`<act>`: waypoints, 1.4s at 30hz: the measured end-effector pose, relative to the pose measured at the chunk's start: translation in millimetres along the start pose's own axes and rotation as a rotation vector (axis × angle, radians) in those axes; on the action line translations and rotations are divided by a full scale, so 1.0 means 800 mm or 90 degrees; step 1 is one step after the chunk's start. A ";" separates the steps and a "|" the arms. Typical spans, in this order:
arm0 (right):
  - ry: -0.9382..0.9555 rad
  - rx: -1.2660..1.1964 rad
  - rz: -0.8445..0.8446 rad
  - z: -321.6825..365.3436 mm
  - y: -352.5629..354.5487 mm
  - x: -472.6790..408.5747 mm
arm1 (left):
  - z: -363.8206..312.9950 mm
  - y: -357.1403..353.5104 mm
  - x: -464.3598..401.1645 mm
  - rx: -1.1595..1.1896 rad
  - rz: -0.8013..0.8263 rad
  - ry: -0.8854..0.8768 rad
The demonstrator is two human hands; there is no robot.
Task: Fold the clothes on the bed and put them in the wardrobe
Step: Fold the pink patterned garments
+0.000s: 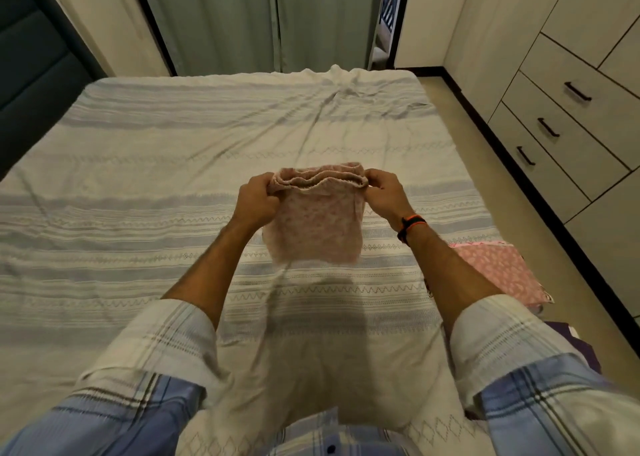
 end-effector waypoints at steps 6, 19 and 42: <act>-0.024 -0.049 0.029 -0.034 -0.017 0.023 | 0.020 -0.027 0.008 0.048 0.039 -0.045; -0.203 0.152 0.288 -0.249 -0.150 0.216 | 0.243 -0.195 0.209 -0.056 0.334 0.238; -0.402 0.221 0.496 -0.367 -0.171 0.434 | 0.315 -0.267 0.422 -0.131 0.609 0.379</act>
Point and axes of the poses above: each hand's wrist, its own x-axis away from the middle knuckle, its own y-axis out of the back of the hand, z = x × y, the point moved 9 cm from there along -x, towards the middle knuckle, and after that the axes turned 5 degrees about x, right-handed, at the moved point
